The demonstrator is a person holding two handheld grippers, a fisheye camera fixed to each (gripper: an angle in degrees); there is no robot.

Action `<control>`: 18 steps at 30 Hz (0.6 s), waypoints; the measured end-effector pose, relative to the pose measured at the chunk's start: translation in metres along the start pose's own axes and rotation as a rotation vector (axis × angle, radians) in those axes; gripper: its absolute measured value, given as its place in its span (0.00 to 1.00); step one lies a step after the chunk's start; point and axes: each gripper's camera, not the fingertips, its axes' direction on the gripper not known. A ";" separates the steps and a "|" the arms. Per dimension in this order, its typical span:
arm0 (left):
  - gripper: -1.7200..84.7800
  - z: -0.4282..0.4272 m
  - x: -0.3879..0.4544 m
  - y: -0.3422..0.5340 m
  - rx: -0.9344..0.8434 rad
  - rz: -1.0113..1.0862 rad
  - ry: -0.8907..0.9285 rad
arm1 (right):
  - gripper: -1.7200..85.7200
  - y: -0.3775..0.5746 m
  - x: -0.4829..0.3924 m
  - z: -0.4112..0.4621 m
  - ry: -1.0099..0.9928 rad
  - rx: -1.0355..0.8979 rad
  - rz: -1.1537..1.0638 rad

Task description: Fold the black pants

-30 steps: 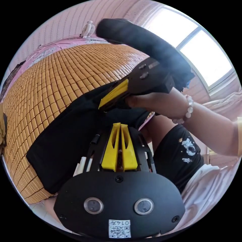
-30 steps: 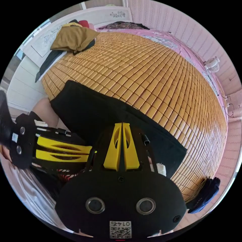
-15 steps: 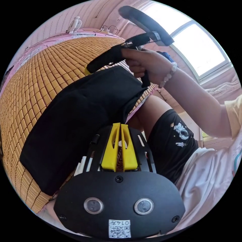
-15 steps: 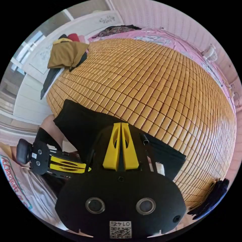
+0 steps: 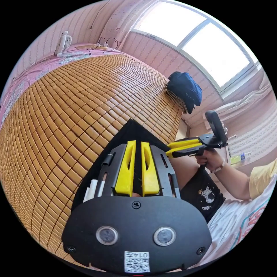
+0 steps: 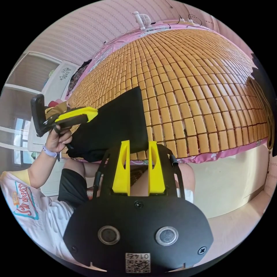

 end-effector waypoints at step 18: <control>0.08 0.045 0.015 -0.111 -0.125 0.007 0.029 | 0.03 0.056 0.033 -0.085 -0.137 0.211 -0.092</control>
